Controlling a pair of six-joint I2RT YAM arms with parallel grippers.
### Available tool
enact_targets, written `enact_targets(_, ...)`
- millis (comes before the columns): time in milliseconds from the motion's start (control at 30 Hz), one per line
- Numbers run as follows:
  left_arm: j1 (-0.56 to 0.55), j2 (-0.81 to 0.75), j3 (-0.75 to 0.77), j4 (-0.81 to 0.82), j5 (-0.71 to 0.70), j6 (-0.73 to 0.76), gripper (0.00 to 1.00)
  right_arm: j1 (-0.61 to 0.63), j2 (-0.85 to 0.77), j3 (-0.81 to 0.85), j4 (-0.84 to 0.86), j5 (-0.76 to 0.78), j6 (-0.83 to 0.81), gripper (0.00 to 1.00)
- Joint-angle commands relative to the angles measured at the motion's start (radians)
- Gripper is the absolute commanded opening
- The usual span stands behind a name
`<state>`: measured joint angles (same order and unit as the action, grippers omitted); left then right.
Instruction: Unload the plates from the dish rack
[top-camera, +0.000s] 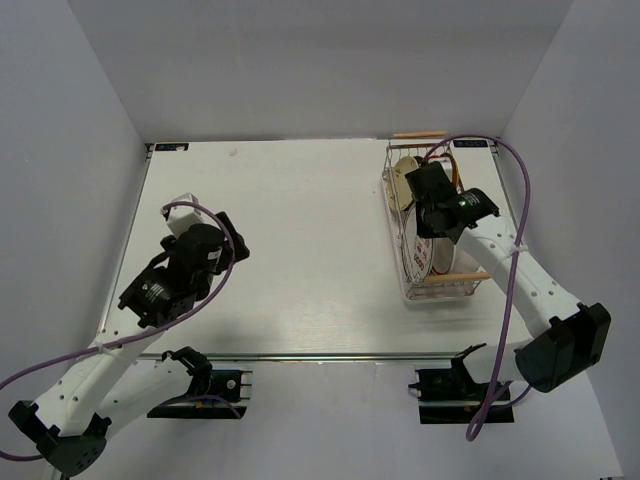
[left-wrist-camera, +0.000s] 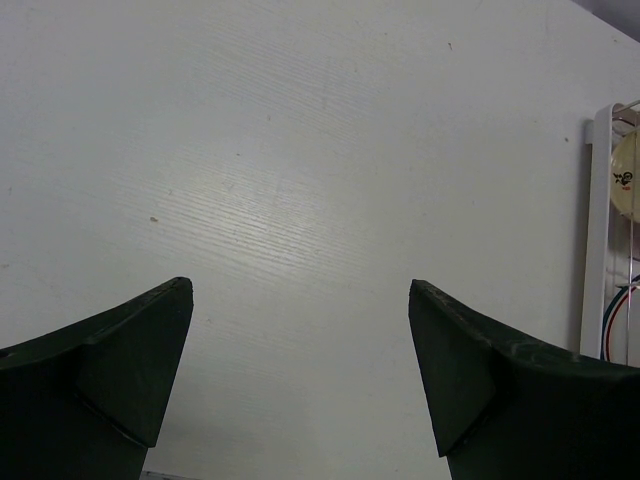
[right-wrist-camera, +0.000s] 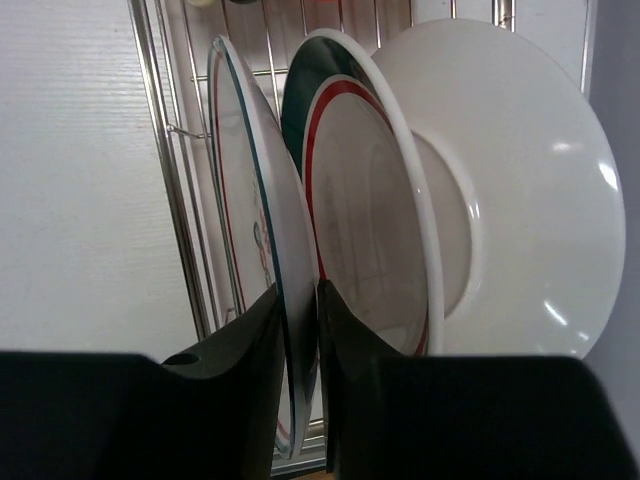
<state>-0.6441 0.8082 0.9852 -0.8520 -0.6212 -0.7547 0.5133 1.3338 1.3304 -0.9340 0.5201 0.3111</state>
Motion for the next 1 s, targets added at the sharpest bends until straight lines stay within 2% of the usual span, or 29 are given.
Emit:
enact_targets(0, -0.011, -0.012, -0.017, 0.001, -0.009, -0.008, 0.98, 0.010, 0.016, 0.053, -0.043, 0.069, 0.019, 0.22)
enact_targets(267, -0.011, -0.026, -0.022, 0.007, -0.008, -0.011, 0.98, 0.016, 0.022, 0.066, -0.046, 0.104, 0.016, 0.12)
enact_targets(467, -0.011, -0.030, -0.030, 0.016, 0.003, -0.003, 0.98, 0.017, 0.016, 0.136, -0.031, 0.084, -0.030, 0.00)
enact_targets(800, -0.011, -0.017, -0.023, 0.014, 0.002, -0.003, 0.98, 0.022, 0.015, 0.311, -0.012, 0.067, -0.139, 0.00)
enact_targets(967, -0.011, -0.012, -0.014, 0.016, 0.011, 0.002, 0.98, 0.022, 0.031, 0.459, 0.006, 0.124, -0.190, 0.00)
